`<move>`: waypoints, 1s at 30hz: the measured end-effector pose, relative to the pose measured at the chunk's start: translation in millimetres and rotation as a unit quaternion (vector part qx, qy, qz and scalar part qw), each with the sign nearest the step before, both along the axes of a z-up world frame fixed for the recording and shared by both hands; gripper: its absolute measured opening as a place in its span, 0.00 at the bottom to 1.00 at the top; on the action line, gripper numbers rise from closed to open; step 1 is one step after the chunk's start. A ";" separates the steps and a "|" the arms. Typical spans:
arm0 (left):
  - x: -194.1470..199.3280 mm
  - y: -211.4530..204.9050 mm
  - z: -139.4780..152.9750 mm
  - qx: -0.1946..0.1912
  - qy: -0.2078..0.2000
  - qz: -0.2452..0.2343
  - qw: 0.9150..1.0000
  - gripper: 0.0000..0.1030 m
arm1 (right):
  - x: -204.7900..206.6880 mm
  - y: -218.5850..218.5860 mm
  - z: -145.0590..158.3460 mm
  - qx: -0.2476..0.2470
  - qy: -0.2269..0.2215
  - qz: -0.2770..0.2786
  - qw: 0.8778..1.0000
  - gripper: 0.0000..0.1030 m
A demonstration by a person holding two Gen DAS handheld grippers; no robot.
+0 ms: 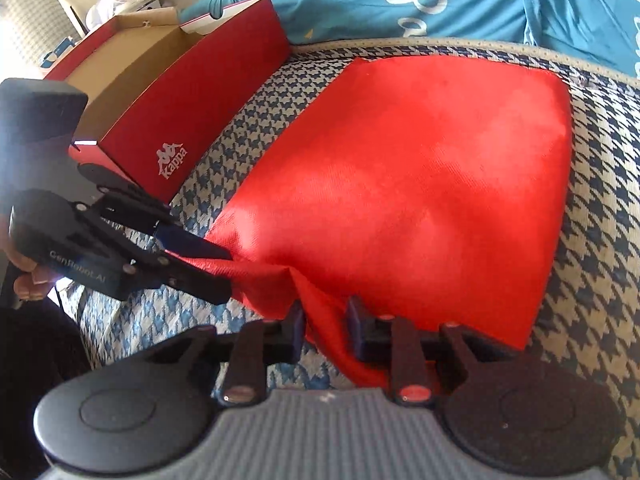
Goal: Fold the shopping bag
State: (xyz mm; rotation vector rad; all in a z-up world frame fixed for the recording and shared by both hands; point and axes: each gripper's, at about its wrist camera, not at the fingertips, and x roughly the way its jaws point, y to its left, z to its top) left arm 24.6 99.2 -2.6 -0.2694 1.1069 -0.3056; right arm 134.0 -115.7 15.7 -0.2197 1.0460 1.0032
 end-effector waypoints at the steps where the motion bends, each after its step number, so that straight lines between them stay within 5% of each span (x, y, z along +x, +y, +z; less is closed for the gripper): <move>1: -3.1 0.5 2.3 0.006 -0.006 -0.004 1.000 0.28 | 1.4 0.1 -1.0 0.000 0.005 -0.003 1.000 0.19; 9: -34.4 -10.7 22.9 0.079 -0.072 -0.022 0.994 0.29 | 4.8 1.1 -4.4 -0.005 0.022 -0.014 1.000 0.18; 17: -44.4 -29.8 22.6 0.130 -0.103 -0.065 0.984 0.42 | 5.7 2.2 -4.2 -0.006 0.022 -0.012 1.000 0.17; 24: -17.9 -3.5 4.0 0.063 -0.039 0.014 0.997 0.30 | 1.4 3.3 -0.9 -0.009 0.002 -0.004 1.000 0.19; 27: -13.1 7.1 -0.1 0.031 -0.017 0.038 0.999 0.30 | 6.0 -1.4 -1.2 0.004 0.021 -0.014 1.000 0.20; 30: -5.1 16.7 -4.6 0.006 0.011 0.051 0.999 0.30 | -0.9 -0.2 2.2 0.000 -0.006 -0.004 1.000 0.23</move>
